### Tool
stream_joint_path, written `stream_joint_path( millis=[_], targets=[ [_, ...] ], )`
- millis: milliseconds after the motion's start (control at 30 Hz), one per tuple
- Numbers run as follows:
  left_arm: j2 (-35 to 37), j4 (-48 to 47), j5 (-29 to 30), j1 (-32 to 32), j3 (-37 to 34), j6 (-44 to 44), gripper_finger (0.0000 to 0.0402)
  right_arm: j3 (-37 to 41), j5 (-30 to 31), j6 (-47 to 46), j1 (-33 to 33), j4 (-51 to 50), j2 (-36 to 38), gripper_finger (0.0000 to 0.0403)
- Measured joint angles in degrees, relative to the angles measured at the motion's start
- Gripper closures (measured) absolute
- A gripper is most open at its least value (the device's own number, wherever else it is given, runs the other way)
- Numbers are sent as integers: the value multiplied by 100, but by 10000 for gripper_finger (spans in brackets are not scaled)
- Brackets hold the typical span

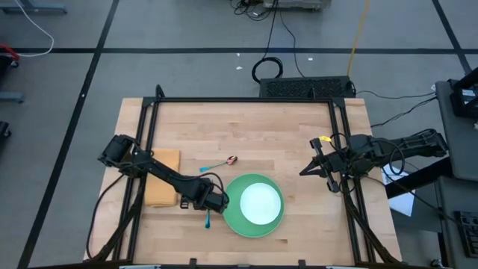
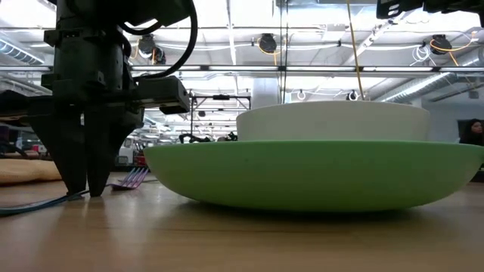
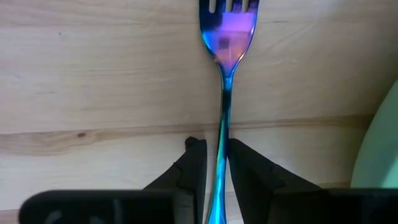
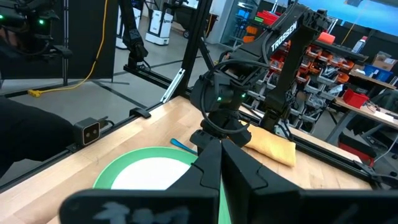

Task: Set table place
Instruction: Adjust the violet fork and white bowl

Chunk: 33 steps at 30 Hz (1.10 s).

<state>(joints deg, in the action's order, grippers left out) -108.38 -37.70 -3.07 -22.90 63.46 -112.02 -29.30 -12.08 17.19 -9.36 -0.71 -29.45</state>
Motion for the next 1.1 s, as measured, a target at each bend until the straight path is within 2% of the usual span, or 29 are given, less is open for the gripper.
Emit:
stream_joint_path(
  millis=[567, 700, 833, 900, 1033, 1100],
  targets=[
    [661, -106, 372, 7, -26, 65, 323, 0, -1, -2, 0, 2, 0, 403],
    [894, -107, 689, 11, -24, 243, 323, 0, 0, -8, 1, 2, 0, 403],
    [1256, -120, 1142, 9, -24, 803, 325, 0, -1, -48, -1, 0, -2, 403],
    [1432, -63, 1375, -22, -24, 1375, 337, 0, 0, -68, -1, 2, 0, 403],
    [1753, 97, 2629, -284, -15, 2543, 390, 0, 0, -151, -1, 1, 0, 403],
    [1912, 168, 3255, -422, -12, 3324, 393, 0, 0, -151, 0, 2, -3, 403]
  ],
)
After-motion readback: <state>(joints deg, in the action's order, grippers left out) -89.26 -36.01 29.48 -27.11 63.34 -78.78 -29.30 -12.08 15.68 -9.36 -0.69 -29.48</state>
